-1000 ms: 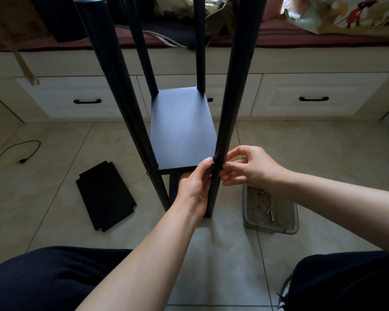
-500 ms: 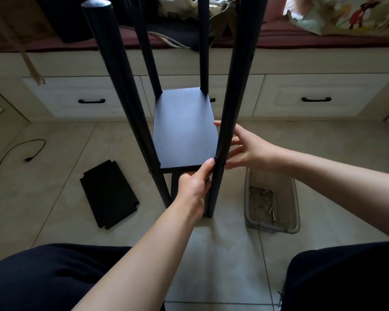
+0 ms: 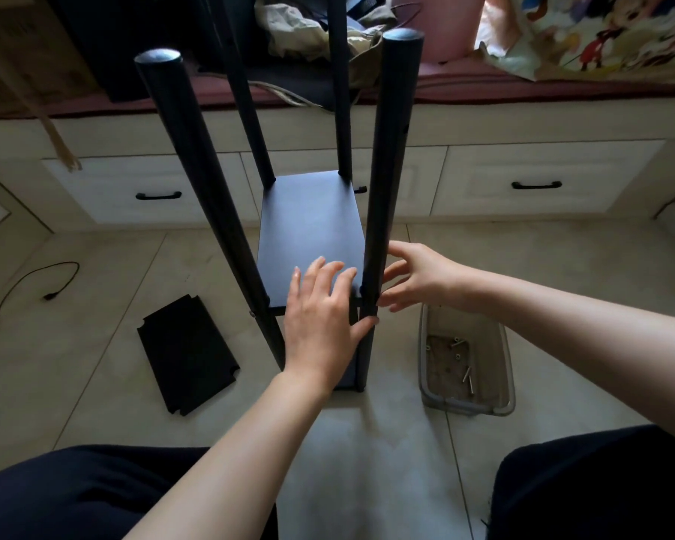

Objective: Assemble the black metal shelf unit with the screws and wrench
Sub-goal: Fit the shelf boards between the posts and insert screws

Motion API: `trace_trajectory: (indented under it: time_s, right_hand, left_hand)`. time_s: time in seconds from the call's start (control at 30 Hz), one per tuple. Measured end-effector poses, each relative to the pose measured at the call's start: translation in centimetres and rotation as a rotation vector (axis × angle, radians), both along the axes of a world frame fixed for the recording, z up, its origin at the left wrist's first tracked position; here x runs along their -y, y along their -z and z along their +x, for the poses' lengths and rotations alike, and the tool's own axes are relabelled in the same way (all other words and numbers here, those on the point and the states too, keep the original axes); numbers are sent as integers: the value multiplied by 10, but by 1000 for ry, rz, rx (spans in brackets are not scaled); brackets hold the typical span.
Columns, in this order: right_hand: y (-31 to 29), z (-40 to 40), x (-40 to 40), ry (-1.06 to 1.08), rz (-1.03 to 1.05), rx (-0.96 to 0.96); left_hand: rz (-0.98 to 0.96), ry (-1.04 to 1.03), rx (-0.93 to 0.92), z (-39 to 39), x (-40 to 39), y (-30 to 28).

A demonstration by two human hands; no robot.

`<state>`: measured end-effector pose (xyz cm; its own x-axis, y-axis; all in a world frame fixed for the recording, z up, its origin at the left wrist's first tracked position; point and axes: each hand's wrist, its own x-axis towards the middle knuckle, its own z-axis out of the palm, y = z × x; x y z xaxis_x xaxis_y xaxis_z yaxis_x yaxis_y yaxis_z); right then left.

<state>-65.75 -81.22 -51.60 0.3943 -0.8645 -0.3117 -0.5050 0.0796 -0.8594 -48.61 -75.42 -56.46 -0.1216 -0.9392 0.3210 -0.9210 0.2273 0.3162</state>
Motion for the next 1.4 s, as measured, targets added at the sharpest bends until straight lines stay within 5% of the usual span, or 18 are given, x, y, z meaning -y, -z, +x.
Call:
trace_trajectory:
  time_s: [0.3, 0.5, 0.93, 1.4]
  right_hand:
    - [-4, -1, 4, -57, 72, -48]
    - [12, 6, 13, 224, 189, 49]
    - [13, -1, 8, 257, 235, 85]
    - [136, -100, 16, 284, 369, -394]
  left_hand:
    - [5, -4, -62, -7, 10, 13]
    - [-10, -19, -61, -10, 9, 14]
    - [-83, -76, 69, -7, 7, 27]
    - [-298, -115, 144, -10, 13, 44]
